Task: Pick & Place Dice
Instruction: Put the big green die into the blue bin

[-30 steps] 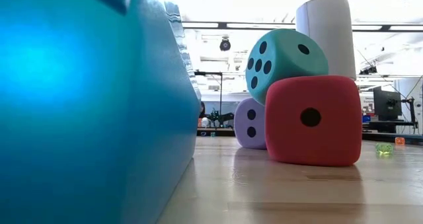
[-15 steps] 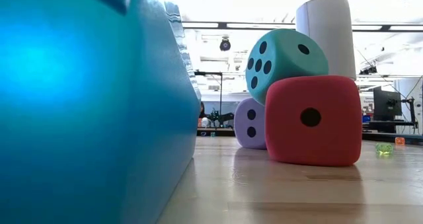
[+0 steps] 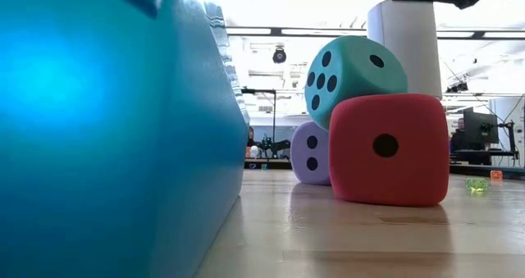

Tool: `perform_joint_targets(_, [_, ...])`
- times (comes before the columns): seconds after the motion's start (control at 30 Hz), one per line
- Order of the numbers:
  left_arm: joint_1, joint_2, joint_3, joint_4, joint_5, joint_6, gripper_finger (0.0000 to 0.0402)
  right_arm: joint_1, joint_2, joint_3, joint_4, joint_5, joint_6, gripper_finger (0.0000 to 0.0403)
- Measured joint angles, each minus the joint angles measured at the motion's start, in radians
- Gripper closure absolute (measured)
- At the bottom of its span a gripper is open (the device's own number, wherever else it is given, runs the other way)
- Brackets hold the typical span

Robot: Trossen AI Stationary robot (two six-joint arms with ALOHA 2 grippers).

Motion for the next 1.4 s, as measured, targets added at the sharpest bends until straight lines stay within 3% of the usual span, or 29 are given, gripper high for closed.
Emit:
perform_joint_targets(0.13, [0.065, 0.164, 0.099, 0.055, 0.000, -0.087, 0.0155, 0.000, 0.000, 0.000, -0.075, 0.001, 0.093, 0.0070])
perform_joint_targets(0.47, [0.117, 0.431, 0.272, 0.053, 0.010, -0.056, 0.0155, 0.000, 0.000, 0.000, -0.154, 0.001, 0.146, 0.0070])
perform_joint_targets(0.7, [0.161, 0.583, 0.360, 0.047, 0.125, -0.063, 0.0156, 0.000, 0.000, 0.000, -0.259, 0.001, 0.335, 0.0070])
perform_joint_targets(0.83, [0.203, 0.635, 0.411, 0.052, 0.140, -0.092, 0.0156, -0.015, 0.000, 0.000, -0.322, 0.007, 0.421, 0.0070])
perform_joint_targets(1.03, [0.238, 0.676, 0.454, 0.048, 0.257, -0.093, 0.0156, -0.067, -0.001, 0.000, -0.398, -0.037, 0.525, 0.0070])
perform_joint_targets(1.2, [0.240, 0.694, 0.484, 0.002, 0.266, -0.084, 0.0156, -0.109, -0.001, 0.000, -0.400, -0.134, 0.495, 0.0070])
perform_joint_targets(1.4, [0.240, 0.694, 0.508, -0.028, 0.267, -0.070, 0.0156, -0.131, -0.001, 0.000, -0.399, -0.152, 0.492, 0.0070])
